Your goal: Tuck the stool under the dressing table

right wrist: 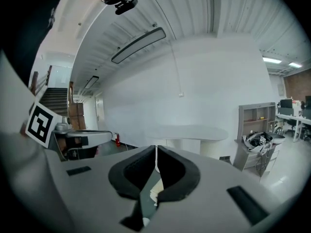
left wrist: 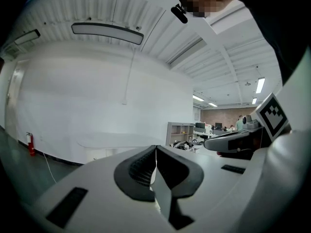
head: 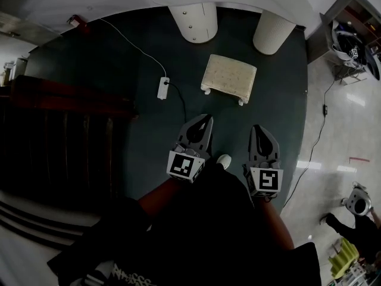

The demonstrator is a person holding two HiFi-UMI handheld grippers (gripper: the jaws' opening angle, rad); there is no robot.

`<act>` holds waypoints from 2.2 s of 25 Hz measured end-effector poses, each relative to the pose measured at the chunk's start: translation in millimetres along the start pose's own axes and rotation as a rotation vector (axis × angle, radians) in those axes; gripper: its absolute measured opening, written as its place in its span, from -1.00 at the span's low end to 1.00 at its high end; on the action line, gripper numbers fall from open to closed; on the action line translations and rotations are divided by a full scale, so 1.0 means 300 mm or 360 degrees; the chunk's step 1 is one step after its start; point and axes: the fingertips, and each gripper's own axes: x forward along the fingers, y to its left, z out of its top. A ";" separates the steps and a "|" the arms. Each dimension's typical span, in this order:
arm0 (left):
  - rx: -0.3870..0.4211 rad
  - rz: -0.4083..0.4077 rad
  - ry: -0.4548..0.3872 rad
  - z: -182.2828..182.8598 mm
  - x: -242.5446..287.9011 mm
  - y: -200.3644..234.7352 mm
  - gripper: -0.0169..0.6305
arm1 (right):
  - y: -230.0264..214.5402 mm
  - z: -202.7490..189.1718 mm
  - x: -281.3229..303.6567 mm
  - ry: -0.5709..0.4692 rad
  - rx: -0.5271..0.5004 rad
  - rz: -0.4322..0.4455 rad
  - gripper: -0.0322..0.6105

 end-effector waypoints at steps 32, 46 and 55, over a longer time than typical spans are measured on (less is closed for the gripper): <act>-0.0054 -0.0063 0.0270 -0.432 0.716 0.786 -0.89 | -0.332 -0.483 0.904 0.0404 0.0139 -0.0278 -0.78; -0.0109 -0.0108 0.0601 -1.086 0.902 0.902 -0.89 | -0.571 -1.105 1.021 0.0700 0.0204 -0.0468 -0.78; -0.0152 -0.0279 0.0770 -1.392 0.921 0.909 -0.41 | -0.571 -1.449 1.027 0.0933 0.0215 -0.0382 -0.66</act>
